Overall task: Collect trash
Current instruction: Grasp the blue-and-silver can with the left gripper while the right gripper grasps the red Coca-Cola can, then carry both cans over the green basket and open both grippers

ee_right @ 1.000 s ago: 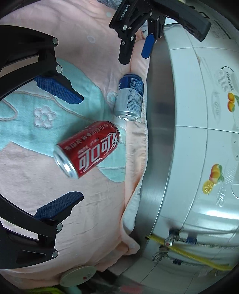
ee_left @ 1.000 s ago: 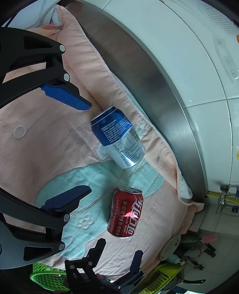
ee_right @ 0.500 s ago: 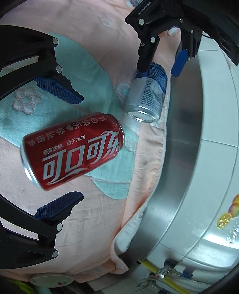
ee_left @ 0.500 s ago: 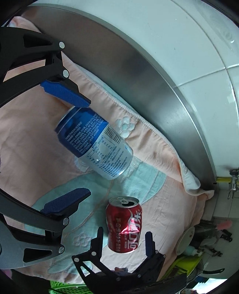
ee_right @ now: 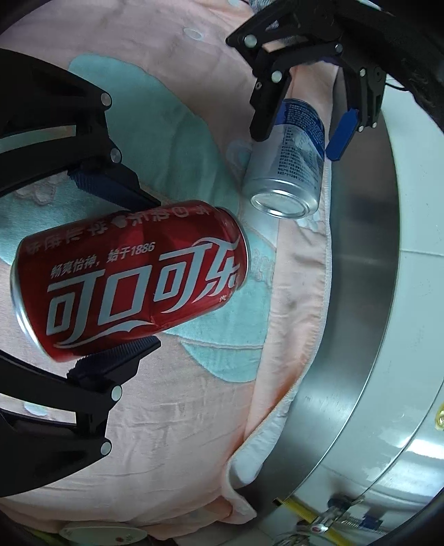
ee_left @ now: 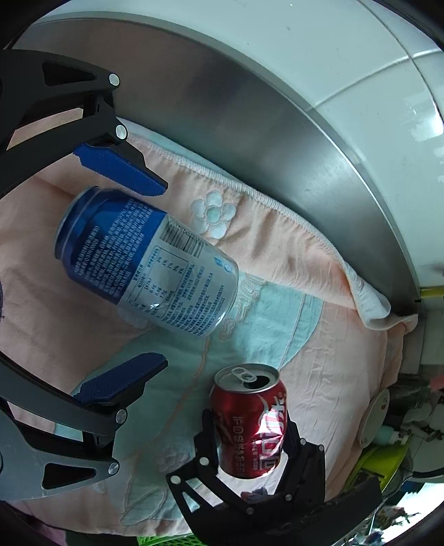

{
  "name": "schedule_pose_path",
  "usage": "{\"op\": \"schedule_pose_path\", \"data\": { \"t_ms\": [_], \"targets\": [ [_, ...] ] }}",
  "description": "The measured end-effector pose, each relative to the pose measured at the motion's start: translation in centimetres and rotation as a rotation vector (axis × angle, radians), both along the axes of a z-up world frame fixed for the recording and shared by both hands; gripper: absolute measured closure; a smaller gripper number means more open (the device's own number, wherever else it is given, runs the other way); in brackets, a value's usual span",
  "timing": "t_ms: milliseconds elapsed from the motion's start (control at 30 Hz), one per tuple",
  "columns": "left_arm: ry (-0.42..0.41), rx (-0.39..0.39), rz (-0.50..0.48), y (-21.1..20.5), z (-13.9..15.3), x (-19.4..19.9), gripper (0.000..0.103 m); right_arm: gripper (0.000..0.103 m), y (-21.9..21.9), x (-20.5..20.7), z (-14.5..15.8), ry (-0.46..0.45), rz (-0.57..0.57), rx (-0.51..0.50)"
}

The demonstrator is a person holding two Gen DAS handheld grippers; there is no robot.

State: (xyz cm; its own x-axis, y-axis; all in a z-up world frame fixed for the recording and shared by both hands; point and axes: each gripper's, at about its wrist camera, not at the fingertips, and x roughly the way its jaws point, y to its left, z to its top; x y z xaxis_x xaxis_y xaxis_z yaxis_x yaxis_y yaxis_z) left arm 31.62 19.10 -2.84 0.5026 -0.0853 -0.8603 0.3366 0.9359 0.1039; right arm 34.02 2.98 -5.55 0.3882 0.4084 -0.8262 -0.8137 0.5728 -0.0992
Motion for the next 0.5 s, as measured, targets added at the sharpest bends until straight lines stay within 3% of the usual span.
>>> {"op": "schedule_pose_path", "data": {
  "t_ms": [100, 300, 367, 500],
  "targets": [
    [0.013, 0.016, -0.023, -0.4, -0.7, 0.4, 0.011, 0.040, -1.1, -0.4, 0.5, 0.031, -0.022, 0.036],
    [0.007, 0.038, -0.026, -1.0, -1.8, 1.2, 0.012, 0.043, -2.8, -1.9, 1.5, 0.071, -0.069, 0.095],
    [-0.009, 0.035, -0.030, -1.2, -1.5, 1.0, 0.019, 0.043, -3.1, -2.7, 1.6, 0.071, -0.080, 0.099],
    [-0.021, 0.042, -0.032, -1.7, -1.2, 0.5, 0.024, 0.043, -3.4, -4.0, 1.6, 0.075, -0.107, 0.099]
  ]
}}
